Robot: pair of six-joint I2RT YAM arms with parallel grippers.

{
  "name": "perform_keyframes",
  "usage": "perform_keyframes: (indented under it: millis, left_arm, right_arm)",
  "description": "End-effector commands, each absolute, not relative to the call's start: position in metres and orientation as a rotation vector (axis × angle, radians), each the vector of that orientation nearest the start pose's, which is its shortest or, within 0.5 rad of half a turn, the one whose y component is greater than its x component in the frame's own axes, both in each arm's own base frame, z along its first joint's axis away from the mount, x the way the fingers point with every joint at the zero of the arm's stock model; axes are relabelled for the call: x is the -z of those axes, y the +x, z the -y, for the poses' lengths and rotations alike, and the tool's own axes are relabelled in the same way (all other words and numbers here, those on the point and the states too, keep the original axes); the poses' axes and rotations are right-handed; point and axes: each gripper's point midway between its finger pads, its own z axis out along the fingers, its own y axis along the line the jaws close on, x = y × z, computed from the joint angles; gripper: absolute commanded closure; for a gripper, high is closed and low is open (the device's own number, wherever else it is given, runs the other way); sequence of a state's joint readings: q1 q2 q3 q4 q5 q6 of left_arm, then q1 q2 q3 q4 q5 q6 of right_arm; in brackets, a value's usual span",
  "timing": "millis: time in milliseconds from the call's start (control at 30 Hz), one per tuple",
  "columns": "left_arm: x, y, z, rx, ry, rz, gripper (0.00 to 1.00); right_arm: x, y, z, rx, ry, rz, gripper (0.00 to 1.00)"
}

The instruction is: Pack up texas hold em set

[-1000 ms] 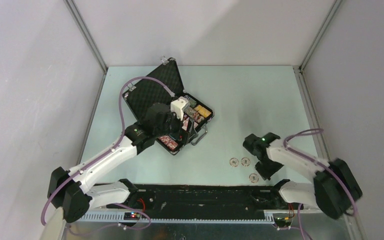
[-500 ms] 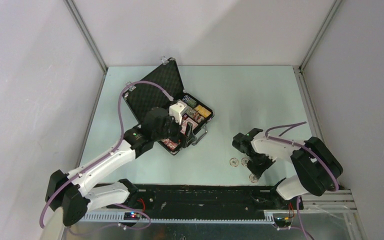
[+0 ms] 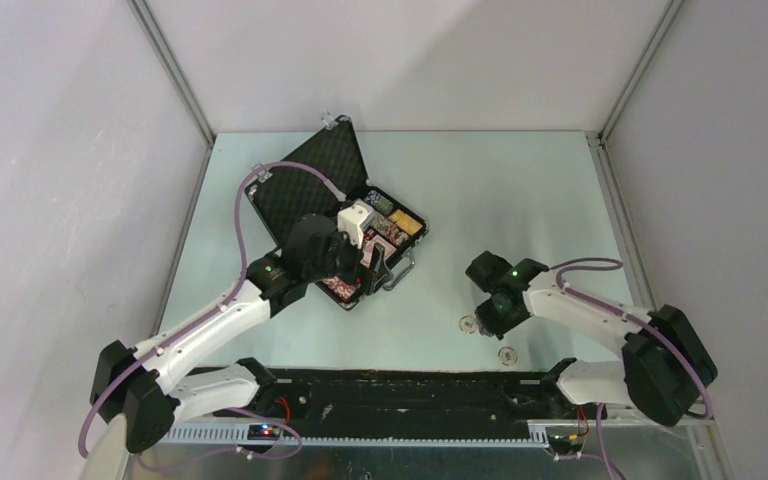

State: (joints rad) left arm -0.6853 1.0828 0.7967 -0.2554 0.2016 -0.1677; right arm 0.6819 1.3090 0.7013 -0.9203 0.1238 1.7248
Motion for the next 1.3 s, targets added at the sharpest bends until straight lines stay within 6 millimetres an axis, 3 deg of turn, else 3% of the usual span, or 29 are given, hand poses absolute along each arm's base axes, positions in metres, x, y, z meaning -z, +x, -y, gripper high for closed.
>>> perform_keyframes:
  millis: [0, 33, 100, 200, 400, 567, 700, 800, 967, 1033, 1100, 1167, 1267]
  left_arm:
    - [-0.185, 0.239, 0.248, 0.715, 0.658, -2.031, 0.04]
    - [-0.186, 0.239, 0.249, 0.72, 0.658, -2.028, 0.04]
    - [-0.185, 0.239, 0.251, 0.729, 0.655, -2.027, 0.04]
    - [-0.184, 0.238, 0.252, 0.741, 0.657, -2.028, 0.04]
    - [-0.183, 0.238, 0.251, 0.726, 0.681, -2.028, 0.04]
    - [-0.18, 0.237, 0.248, 0.713, 0.689, -2.031, 0.04]
    - [-0.179, 0.237, 0.248, 0.71, 0.689, -2.024, 0.04]
    - [-0.181, 0.239, 0.247, 0.699, 0.686, -2.009, 0.04]
    - [-0.178, 0.244, 0.243, 0.667, 0.666, -2.009, 0.03]
    - [-0.178, 0.245, 0.244, 0.668, 0.662, -2.019, 0.03]
    - [-0.18, 0.247, 0.243, 0.662, 0.647, -2.039, 0.04]
    - [-0.18, 0.247, 0.24, 0.649, 0.619, -2.069, 0.04]
    - [-0.186, 0.248, 0.238, 0.65, 0.548, -2.08, 0.04]
  right_arm:
    - [-0.04, 0.131, -0.107, 0.203, 1.592, -2.495, 1.0]
    - [-0.041, 0.112, -0.09, 0.366, 1.596, -2.508, 1.0]
    - [-0.044, 0.095, -0.073, 0.556, 1.577, -2.497, 1.0]
    - [-0.04, 0.086, -0.061, 0.738, 1.514, -2.501, 1.0]
    - [-0.031, 0.097, -0.054, 0.927, 1.379, -2.459, 1.0]
    - [-0.027, 0.117, -0.066, 0.969, 1.296, -2.414, 1.0]
    - [-0.012, 0.113, -0.077, 0.981, 1.347, -2.404, 1.0]
    - [0.005, 0.113, -0.086, 0.897, 1.403, -2.421, 1.0]
    - [0.026, 0.094, -0.091, 0.863, 1.532, -2.453, 1.0]
    - [0.032, 0.102, -0.111, 0.706, 1.536, -2.519, 1.0]
    - [0.034, 0.116, -0.14, 0.491, 1.546, -2.571, 1.0]
    - [0.026, 0.144, -0.174, 0.201, 1.508, -2.587, 1.0]
    - [-0.01, 0.186, -0.185, -0.019, 1.364, -2.437, 1.0]
